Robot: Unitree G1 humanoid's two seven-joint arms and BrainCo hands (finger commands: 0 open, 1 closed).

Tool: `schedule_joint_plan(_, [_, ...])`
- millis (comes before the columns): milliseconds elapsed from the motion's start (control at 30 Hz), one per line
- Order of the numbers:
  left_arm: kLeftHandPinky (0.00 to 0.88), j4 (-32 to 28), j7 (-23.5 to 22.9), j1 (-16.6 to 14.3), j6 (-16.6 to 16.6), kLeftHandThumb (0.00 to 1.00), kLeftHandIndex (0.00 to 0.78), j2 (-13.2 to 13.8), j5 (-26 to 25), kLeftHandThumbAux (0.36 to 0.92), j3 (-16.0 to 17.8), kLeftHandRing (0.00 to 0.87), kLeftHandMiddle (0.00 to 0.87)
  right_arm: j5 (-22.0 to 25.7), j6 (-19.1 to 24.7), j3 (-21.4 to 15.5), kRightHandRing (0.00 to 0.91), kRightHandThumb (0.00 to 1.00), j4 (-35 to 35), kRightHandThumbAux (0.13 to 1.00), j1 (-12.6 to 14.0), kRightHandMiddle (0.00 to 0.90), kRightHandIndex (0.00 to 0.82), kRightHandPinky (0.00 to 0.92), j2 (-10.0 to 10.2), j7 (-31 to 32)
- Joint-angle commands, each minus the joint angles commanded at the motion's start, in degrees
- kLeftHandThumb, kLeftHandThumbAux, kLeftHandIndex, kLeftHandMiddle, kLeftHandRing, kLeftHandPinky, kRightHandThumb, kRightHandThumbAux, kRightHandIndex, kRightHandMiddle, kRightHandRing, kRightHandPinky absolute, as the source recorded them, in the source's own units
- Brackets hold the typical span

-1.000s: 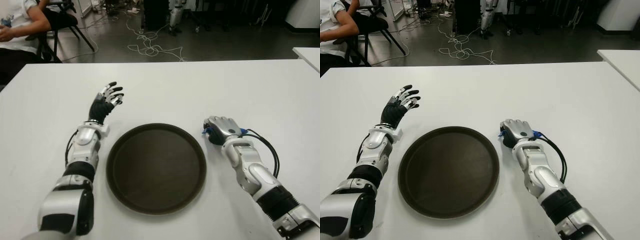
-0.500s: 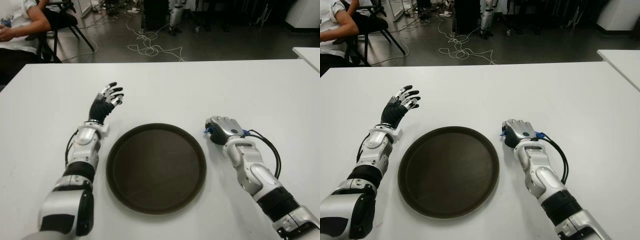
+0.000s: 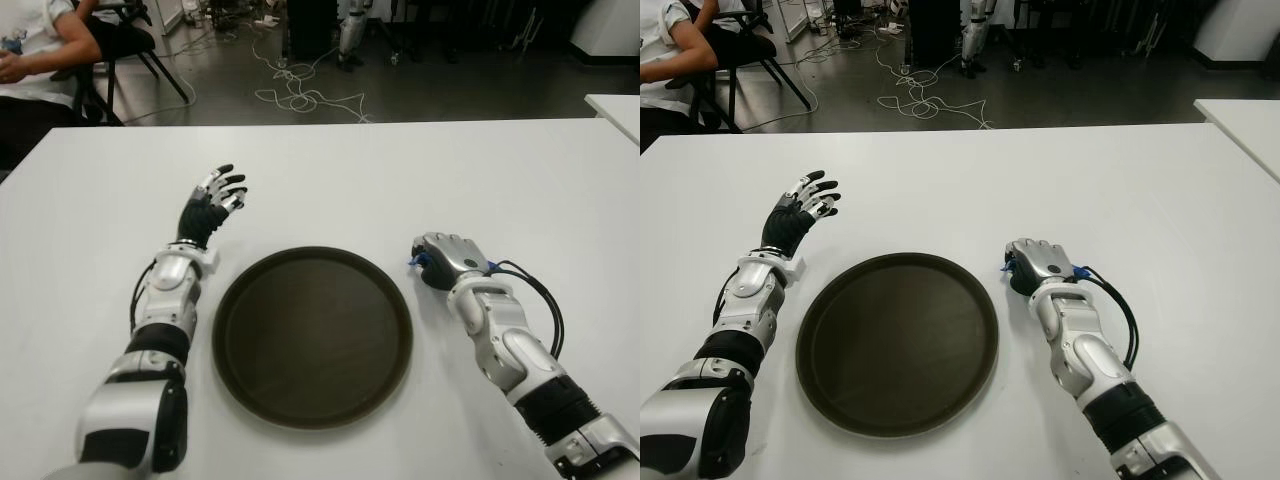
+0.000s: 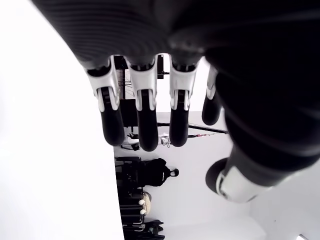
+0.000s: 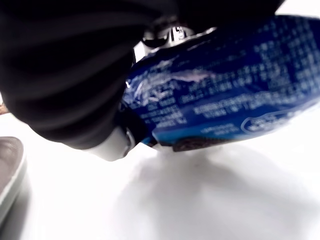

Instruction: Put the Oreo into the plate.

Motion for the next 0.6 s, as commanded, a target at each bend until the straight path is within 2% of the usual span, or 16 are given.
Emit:
schedule_joint_plan(300, [0.244,0.38,0.12,-0.38,0.3,0.036,0.16,-0.27,0.06,0.72,-0.08,0.222,0.227,0.13,-1.13,-0.86,0.487,0.697,-1.67,0.74,0.62,0.48,0.403,0.532,-0.85,0.29])
schedule_joint_plan(600, [0.254,0.73,0.51,-0.54,0.09,0.036,0.16,-0.39,0.38,0.707,-0.33,0.225,0.227,-1.01,0.3,-0.87,0.441,0.694,-7.94,0.742,1.81,0.416,0.403,0.48,-2.31,3.54])
